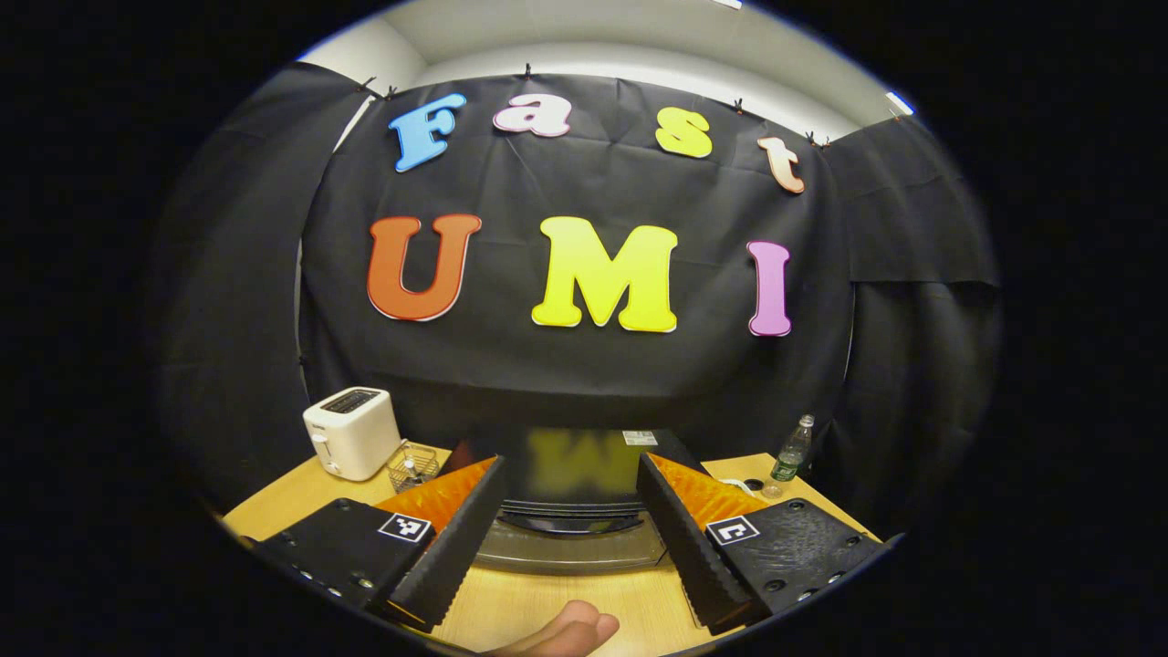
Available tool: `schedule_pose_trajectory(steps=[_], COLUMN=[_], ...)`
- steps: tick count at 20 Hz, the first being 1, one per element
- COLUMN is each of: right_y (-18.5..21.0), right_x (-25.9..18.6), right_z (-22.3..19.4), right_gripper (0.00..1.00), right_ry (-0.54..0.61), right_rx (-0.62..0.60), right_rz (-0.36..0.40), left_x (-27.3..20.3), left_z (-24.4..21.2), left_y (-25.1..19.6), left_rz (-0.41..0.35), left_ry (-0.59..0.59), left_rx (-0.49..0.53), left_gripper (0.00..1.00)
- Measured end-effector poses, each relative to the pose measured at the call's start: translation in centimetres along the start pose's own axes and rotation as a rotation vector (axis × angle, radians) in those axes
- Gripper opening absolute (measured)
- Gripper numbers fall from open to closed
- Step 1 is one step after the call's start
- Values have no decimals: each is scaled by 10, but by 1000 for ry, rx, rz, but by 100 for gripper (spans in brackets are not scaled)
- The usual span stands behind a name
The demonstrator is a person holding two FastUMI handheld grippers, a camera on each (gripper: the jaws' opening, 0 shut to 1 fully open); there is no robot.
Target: Open the electric oven with the left hand, put the food in, and close the electric oven.
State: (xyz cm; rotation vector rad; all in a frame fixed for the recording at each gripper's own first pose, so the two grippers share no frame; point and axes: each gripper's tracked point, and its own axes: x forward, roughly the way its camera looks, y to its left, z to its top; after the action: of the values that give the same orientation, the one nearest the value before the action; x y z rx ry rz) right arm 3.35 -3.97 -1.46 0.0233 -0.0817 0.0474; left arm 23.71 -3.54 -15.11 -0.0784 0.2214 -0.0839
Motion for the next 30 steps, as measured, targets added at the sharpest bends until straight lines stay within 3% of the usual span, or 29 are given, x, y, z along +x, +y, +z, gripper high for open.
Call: schedule_pose_trajectory(steps=[3,7,14,16,28,29,30], right_y=[-11,-28,-41,-45,-47,-49,-49], right_x=[5,10,5,3,-22,-22,-23], right_z=[-3,-12,-14,-18,-19,-20,-22], right_gripper=[95,95,95,95,95,100,95], right_ry=[2,15,9,22,45,50,59], right_rx=[1,14,13,17,14,14,17], right_rz=[-6,-26,-41,-54,-75,-78,-80], left_x=[31,56,69,65,3,-4,-11], left_z=[-22,-41,-83,-83,-118,-124,-130], left_y=[5,-1,0,7,4,4,3], left_rz=[39,32,53,91,71,67,63], left_ry=[64,111,239,252,301,303,310], left_rx=[30,37,75,106,80,80,78], left_gripper=[94,94,94,96,99,100,99])
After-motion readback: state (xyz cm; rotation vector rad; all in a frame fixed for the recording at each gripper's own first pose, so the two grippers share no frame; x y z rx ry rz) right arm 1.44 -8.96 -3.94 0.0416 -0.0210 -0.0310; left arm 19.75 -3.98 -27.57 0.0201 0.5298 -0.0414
